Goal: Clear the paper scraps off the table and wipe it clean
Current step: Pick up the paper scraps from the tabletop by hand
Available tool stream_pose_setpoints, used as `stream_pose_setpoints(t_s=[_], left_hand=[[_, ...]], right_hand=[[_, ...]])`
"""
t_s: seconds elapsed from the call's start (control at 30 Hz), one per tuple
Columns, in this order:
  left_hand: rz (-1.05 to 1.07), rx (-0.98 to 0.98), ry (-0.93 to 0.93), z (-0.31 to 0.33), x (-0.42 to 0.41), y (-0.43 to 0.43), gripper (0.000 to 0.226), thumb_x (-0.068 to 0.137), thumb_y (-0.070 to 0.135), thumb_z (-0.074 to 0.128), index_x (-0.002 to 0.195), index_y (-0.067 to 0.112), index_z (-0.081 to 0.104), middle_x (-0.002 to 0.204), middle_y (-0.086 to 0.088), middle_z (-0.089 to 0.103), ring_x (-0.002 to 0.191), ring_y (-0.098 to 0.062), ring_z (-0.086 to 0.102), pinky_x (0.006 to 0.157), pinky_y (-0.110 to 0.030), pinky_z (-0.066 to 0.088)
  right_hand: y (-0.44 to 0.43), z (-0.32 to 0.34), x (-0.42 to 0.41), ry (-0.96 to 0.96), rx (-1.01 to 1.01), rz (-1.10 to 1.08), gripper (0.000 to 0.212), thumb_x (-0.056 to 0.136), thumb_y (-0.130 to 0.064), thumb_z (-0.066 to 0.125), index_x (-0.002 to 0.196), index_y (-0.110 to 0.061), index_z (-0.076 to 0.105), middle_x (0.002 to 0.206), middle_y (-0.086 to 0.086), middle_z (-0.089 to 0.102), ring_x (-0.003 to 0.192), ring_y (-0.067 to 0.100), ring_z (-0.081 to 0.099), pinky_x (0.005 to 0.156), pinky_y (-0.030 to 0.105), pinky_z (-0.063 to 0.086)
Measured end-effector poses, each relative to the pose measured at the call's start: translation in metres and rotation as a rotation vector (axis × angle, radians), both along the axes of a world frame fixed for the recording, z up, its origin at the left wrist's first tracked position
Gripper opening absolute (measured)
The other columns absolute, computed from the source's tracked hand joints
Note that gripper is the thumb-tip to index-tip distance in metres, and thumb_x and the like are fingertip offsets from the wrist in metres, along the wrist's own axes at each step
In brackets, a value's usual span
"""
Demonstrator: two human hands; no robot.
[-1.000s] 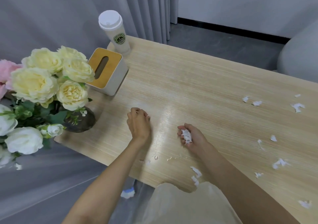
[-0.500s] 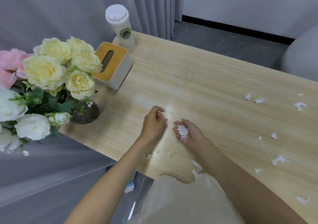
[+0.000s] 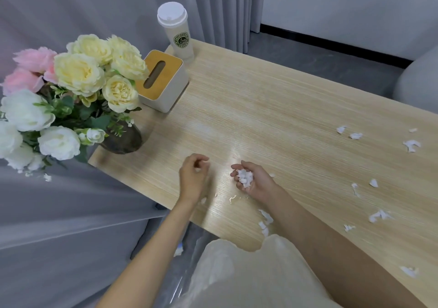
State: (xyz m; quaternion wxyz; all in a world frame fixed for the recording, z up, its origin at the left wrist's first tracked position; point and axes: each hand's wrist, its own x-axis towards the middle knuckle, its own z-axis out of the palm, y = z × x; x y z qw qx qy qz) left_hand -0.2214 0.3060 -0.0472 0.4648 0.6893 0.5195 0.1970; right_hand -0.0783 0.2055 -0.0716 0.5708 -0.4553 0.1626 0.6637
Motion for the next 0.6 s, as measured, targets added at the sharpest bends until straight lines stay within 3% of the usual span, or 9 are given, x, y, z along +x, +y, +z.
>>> stream_pose_setpoints(t_s=[0.13,0.2,0.3,0.43,0.6], left_hand=[[0.119,0.038,0.476,-0.032,-0.051,0.011,0.015,0.088,0.023,0.062,0.101,0.016,0.061,0.107,-0.003,0.054,0.087,-0.018,0.055,0.078,-0.032,0.046],[0.070,0.056,0.575,-0.042,-0.059,0.008,0.021,0.087,0.029,0.064,0.103,0.016,0.057,0.105,-0.001,0.049,0.090,-0.020,0.052,0.082,-0.034,0.045],[-0.003,0.092,0.553,-0.048,-0.052,0.003,0.013,0.090,0.023,0.059,0.098,0.015,0.052,0.102,0.001,0.041,0.090,-0.019,0.045,0.076,-0.030,0.039],[-0.058,0.120,0.521,-0.049,-0.051,0.003,0.008,0.093,0.019,0.056,0.087,0.013,0.054,0.100,-0.004,0.046,0.086,-0.020,0.048,0.070,-0.028,0.039],[-0.132,0.083,0.368,-0.047,-0.067,-0.033,0.013,0.083,0.020,0.069,0.078,0.015,0.059,0.108,0.005,0.040,0.101,-0.012,0.038,0.085,-0.025,0.039]], right_hand=[[-0.011,-0.005,-0.005,0.004,-0.007,0.018,0.029,0.097,-0.023,0.044,0.086,-0.004,0.062,0.067,0.007,0.061,0.049,0.009,0.054,0.043,0.017,0.044],[-0.015,-0.006,-0.009,-0.006,-0.013,0.042,0.029,0.098,-0.023,0.042,0.085,-0.004,0.061,0.069,0.007,0.058,0.050,0.010,0.053,0.041,0.018,0.042],[-0.019,-0.006,-0.018,-0.042,-0.017,0.113,0.030,0.098,-0.024,0.043,0.083,-0.006,0.062,0.070,0.007,0.059,0.059,0.012,0.052,0.043,0.019,0.042],[-0.026,-0.009,-0.024,-0.073,-0.011,0.180,0.032,0.098,-0.024,0.043,0.082,-0.004,0.062,0.072,0.009,0.060,0.062,0.015,0.053,0.043,0.020,0.043],[-0.030,-0.014,-0.028,-0.047,-0.044,0.177,0.031,0.099,-0.024,0.043,0.082,-0.004,0.060,0.071,0.009,0.059,0.055,0.014,0.055,0.042,0.020,0.044]])
